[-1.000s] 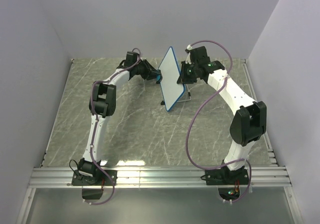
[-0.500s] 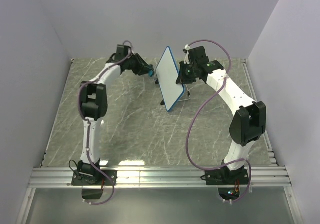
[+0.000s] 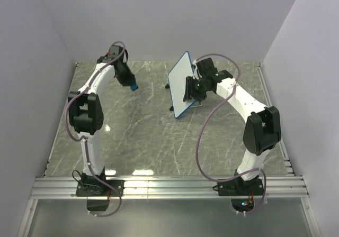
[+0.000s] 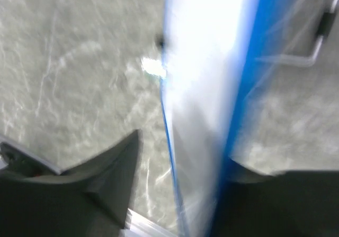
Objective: Erase the whiteboard
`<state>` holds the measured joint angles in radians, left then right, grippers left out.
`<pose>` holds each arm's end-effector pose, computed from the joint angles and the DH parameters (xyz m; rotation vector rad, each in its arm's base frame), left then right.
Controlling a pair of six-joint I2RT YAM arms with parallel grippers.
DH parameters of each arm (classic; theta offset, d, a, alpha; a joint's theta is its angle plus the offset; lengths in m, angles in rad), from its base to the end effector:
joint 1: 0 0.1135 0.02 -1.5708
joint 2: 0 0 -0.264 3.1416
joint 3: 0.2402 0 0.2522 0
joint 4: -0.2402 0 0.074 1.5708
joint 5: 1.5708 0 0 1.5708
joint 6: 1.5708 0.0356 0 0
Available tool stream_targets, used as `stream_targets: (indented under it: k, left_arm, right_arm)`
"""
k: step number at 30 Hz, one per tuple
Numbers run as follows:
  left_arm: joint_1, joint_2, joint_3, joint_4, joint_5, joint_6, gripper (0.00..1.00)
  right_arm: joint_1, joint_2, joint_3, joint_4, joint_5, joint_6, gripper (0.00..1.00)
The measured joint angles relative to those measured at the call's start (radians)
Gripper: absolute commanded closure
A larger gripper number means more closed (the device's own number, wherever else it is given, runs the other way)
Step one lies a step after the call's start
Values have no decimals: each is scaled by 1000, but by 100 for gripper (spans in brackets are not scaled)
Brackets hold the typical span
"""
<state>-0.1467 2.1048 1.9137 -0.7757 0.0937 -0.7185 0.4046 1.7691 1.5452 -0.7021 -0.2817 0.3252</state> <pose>0.4629 -0.0718 0.2630 -0.6955 2.5006 -0.4494 0.3539 0.1623 0.2900 -0.2230 2.5559 0.6449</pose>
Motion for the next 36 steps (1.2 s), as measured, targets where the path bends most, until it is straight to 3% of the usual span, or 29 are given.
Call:
stream_targets:
  k: [2,5,9,11,12,18,24,36]
  left_arm:
    - [-6,-8,-74,-48,-77,17,100]
    - [-10,-45,-230,-87,-153,28,100]
    - [-10,-113,-362,-125,-210,30,92]
    - [-13,-150,-397,-126,-230,30,79]
    - [-15,-168,-409,-126,-241,30,65]
    - [-39,-220,-445,-109,-277,24,40]
    - [-62,-220,-491,-104,-297,15,30]
    - [-147,-270,-496,-118,-303,-27,30]
  right_arm:
    - [1,4,-24,-45,-9,4,26]
    - [0,2,-28,-71,-23,6,20]
    - [-3,-13,-28,-76,-34,11,15]
    - [-3,-29,-27,-83,-40,13,12]
    - [-3,-42,-26,-89,-41,14,11]
    - [-3,-128,24,-142,-31,13,7]
    - [-6,-247,44,-172,3,9,6]
    - [-10,-472,-80,-190,27,10,5]
